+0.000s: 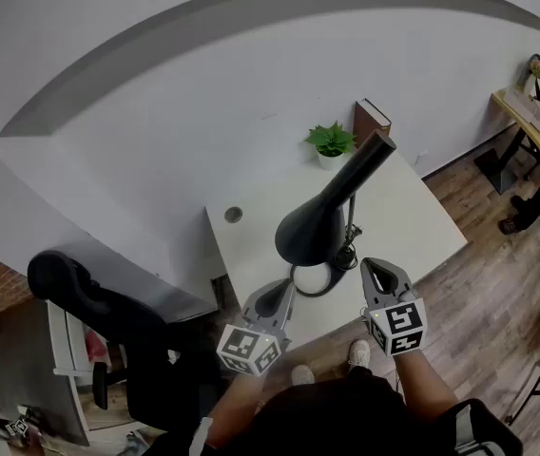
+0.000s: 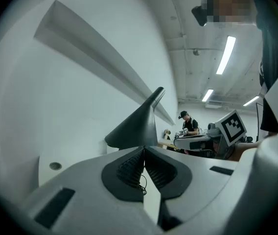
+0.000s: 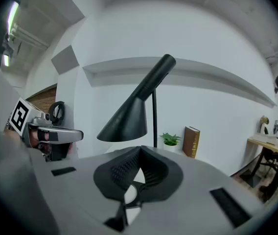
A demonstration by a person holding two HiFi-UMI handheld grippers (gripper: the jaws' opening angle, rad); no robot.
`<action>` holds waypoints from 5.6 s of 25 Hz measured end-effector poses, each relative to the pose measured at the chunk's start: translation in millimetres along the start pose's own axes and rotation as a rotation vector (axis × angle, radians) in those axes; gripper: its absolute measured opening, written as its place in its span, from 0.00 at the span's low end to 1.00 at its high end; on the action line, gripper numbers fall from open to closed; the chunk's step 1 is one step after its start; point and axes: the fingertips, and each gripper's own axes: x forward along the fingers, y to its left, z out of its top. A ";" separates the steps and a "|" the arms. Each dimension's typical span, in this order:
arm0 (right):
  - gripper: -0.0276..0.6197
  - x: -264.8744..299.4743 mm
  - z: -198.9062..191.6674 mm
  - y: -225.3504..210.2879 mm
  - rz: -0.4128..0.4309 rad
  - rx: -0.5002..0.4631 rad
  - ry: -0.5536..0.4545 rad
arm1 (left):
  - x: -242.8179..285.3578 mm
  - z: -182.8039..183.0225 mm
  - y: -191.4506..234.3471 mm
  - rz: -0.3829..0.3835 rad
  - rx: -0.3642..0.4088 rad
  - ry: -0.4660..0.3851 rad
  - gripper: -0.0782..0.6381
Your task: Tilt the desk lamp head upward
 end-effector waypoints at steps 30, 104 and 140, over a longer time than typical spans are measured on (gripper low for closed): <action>0.12 37.0 13.2 -23.8 0.035 -0.054 -0.033 | 8.9 13.9 17.3 -0.020 -0.416 -0.160 0.40; 0.10 112.2 -9.4 -42.2 0.108 -0.050 0.005 | -12.9 96.6 70.7 -0.159 -0.945 -0.645 0.15; 0.11 112.8 -7.9 -34.9 0.068 -0.265 0.031 | -11.8 303.9 4.9 -0.151 -0.231 -0.617 0.21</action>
